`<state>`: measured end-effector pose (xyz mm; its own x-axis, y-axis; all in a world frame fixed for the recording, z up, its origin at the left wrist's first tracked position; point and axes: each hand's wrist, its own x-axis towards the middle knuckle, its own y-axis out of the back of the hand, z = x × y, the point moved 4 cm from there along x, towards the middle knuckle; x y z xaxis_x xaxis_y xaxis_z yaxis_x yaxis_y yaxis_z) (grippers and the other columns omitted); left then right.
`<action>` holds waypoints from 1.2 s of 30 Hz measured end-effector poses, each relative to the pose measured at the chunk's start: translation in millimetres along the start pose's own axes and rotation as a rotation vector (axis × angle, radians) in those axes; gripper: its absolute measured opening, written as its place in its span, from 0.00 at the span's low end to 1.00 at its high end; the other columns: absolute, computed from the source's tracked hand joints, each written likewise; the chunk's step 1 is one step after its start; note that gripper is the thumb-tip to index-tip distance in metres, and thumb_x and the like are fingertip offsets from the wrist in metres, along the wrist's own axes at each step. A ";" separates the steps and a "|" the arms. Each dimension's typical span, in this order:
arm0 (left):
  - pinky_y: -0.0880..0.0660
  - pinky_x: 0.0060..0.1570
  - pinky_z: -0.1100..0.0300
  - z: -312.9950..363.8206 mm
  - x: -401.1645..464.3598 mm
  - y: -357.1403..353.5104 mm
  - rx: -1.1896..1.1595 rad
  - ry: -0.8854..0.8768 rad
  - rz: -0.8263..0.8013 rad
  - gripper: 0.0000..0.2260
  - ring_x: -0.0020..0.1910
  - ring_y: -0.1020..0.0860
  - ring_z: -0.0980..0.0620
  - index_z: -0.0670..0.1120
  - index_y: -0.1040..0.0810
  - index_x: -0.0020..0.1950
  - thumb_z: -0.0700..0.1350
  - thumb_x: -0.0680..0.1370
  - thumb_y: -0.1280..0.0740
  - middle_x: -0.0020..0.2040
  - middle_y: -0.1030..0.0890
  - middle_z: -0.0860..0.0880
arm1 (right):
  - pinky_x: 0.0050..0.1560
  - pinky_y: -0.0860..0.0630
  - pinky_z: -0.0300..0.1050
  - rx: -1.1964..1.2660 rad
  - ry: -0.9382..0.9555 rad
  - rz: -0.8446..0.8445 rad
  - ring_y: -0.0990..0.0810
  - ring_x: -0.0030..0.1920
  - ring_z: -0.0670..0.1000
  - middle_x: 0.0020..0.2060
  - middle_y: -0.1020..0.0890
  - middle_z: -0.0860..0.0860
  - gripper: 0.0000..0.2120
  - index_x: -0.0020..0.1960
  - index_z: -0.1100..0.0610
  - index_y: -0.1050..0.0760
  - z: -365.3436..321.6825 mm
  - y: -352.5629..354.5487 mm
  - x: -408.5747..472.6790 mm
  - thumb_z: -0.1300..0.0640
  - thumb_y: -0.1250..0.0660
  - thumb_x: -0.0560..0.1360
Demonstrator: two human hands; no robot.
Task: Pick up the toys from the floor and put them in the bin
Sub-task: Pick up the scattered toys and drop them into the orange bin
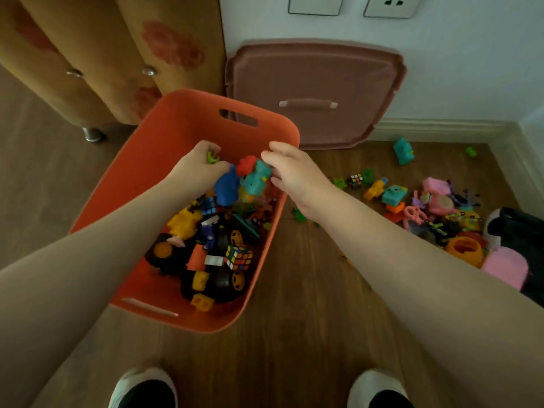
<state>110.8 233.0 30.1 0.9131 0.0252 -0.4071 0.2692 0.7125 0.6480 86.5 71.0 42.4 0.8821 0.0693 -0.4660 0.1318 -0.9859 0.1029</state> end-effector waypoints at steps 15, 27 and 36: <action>0.42 0.68 0.49 99.7 -50.6 -99.4 0.252 -0.734 -0.052 0.12 0.70 0.40 0.46 0.46 0.22 0.57 0.45 0.75 0.38 0.64 0.28 0.48 | 0.64 0.34 0.46 -0.819 -0.182 0.308 0.29 0.66 0.57 0.66 0.26 0.57 0.17 0.66 0.60 0.28 112.8 168.1 -22.4 0.61 0.45 0.79; 0.31 0.64 0.50 64.4 -6.4 -231.5 0.706 -0.064 -0.560 0.32 0.71 0.37 0.39 0.48 0.54 0.77 0.50 0.79 0.40 0.77 0.55 0.41 | 0.63 0.30 0.51 -1.117 -0.228 -0.121 0.29 0.65 0.59 0.69 0.34 0.58 0.26 0.74 0.54 0.42 196.0 202.3 -29.8 0.55 0.40 0.78; 0.37 0.68 0.48 34.9 35.4 -240.9 0.638 -0.002 -0.301 0.42 0.73 0.43 0.39 0.52 0.58 0.77 0.54 0.74 0.32 0.76 0.65 0.44 | 0.61 0.28 0.55 -1.387 -0.118 -0.197 0.42 0.73 0.61 0.76 0.56 0.56 0.50 0.75 0.47 0.68 205.1 176.1 -2.2 0.40 0.33 0.71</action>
<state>89.0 37.8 -118.0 0.7711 -0.1104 -0.6271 0.6368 0.1383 0.7586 15.0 -134.0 -118.7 0.7636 0.1051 -0.6371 0.6412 -0.0066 0.7674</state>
